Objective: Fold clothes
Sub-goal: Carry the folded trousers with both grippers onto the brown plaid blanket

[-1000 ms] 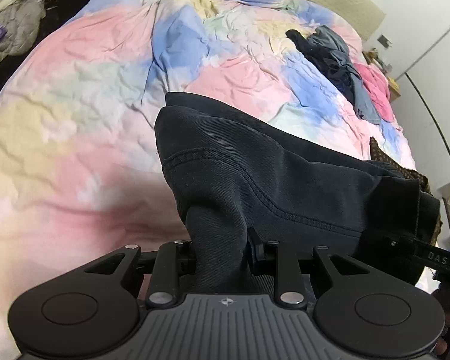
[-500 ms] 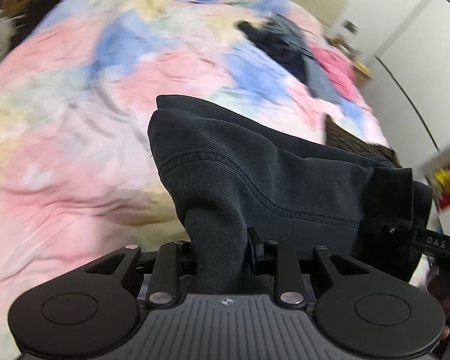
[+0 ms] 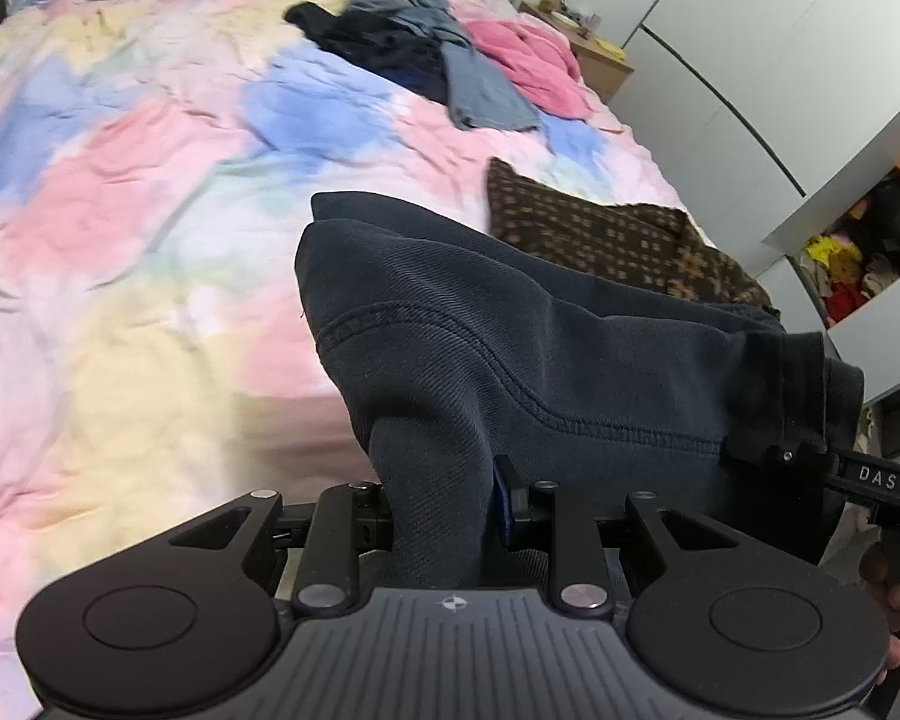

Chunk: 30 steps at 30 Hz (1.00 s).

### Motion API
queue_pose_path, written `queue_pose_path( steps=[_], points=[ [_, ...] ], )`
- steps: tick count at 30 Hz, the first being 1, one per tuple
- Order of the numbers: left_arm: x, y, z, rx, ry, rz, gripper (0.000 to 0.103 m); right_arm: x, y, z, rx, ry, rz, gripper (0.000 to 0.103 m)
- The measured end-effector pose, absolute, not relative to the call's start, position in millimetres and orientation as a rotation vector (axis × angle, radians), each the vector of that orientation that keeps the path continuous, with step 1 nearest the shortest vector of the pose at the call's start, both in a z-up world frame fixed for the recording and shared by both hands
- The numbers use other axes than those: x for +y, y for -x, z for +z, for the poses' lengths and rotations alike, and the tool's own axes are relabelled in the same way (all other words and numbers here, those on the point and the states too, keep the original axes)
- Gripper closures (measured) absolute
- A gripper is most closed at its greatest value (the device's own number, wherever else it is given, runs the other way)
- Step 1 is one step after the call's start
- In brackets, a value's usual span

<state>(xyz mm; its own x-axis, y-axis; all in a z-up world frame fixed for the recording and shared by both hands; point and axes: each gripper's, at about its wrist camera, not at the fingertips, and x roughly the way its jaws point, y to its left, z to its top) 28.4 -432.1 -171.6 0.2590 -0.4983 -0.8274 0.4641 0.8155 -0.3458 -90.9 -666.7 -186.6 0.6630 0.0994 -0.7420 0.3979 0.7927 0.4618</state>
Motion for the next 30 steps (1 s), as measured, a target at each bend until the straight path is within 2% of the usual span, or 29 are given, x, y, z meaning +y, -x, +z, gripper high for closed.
queue_pose_path(
  steps=[7, 16, 26, 30],
  points=[
    [-550, -50, -189, 1.128, 0.017, -0.695, 0.076, -785, 94, -199, 0.828, -0.665, -0.193, 0.075],
    [-682, -119, -231, 1.12, -0.03, -0.71, 0.075, -901, 66, -236, 0.794, -0.734, -0.223, 0.075],
    [-762, -182, -301, 1.178, -0.085, -0.701, 0.075, -981, 27, -315, 0.779, -0.859, -0.272, 0.075],
    [-787, -204, -339, 1.222, -0.162, -0.713, 0.07, -996, 14, -351, 0.808, -0.889, -0.292, 0.073]
  ],
)
